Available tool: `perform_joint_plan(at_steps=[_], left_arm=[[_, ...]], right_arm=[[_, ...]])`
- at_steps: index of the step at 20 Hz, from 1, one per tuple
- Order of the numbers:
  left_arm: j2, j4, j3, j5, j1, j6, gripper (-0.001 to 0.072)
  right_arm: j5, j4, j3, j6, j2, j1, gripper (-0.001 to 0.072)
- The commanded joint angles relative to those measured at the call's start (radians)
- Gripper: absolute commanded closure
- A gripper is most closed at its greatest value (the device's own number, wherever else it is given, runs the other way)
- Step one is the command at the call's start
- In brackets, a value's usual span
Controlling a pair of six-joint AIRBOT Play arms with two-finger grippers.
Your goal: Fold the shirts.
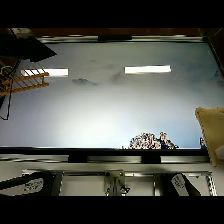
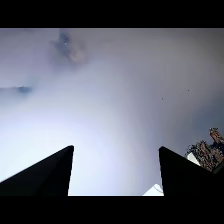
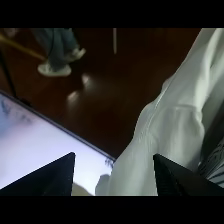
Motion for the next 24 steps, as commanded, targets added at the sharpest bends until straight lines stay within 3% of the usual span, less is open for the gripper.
perform_joint_plan(at_steps=[1,4,5,7,8,9,10,12,14,15,16,17,20,24], left_arm=[[0.0,0.0,0.0,0.0,0.0,-0.001,0.01],[-0.001,0.0,0.0,0.001,0.0,-0.002,0.01],[-0.002,0.0,0.0,0.003,0.0,-0.002,0.01],[-0.013,0.001,0.0,0.004,0.0,-0.002,0.0101],[-0.026,0.002,0.0,0.004,0.0,-0.002,0.0108],[-0.042,0.008,0.0,0.004,-0.001,-0.014,0.0238],[-0.065,0.032,0.0,0.004,-0.01,-0.024,0.0306],[-0.119,0.153,0.0,0.0,-0.051,-0.09,0.0306],[-0.179,0.301,0.0,-0.021,-0.111,-0.161,0.0306],[-0.216,0.372,0.0,-0.043,-0.151,-0.211,0.0298],[-0.249,0.404,0.0,-0.057,-0.184,-0.246,0.0188],[-0.28,0.408,0.0,-0.068,-0.214,-0.264,0.0008],[-0.339,0.494,0.0,-0.078,-0.28,-0.271,0.0009],[-0.352,0.528,0.0,-0.079,-0.279,-0.27,0.001]], right_arm=[[-0.169,0.059,0.001,-0.042,0.04,0.001,0.0094],[-0.3,0.399,0.001,-0.172,0.031,0.001,0.0112],[-0.309,0.573,0.001,-0.211,0.011,0.001,0.0171],[-0.236,0.906,0.001,-0.267,-0.059,0.021,0.0213],[-0.167,0.967,0.001,-0.27,-0.103,0.072,0.0214],[-0.077,0.947,0.001,-0.257,-0.155,0.165,0.0213],[0.003,0.866,0.001,-0.232,-0.208,0.276,0.0214],[0.099,0.573,0.001,-0.13,-0.337,0.563,0.021],[0.076,0.37,0.001,-0.044,-0.478,0.803,0.0198],[0.058,0.348,0.001,-0.002,-0.55,0.883,0.0198],[0.058,0.365,0.001,0.037,-0.621,0.94,0.0167],[0.073,0.403,0.001,0.052,-0.693,0.982,0.0115],[0.169,0.435,0.001,0.051,-0.816,1.038,0.0115],[0.229,0.409,0.001,0.052,-0.837,1.041,0.0116]])
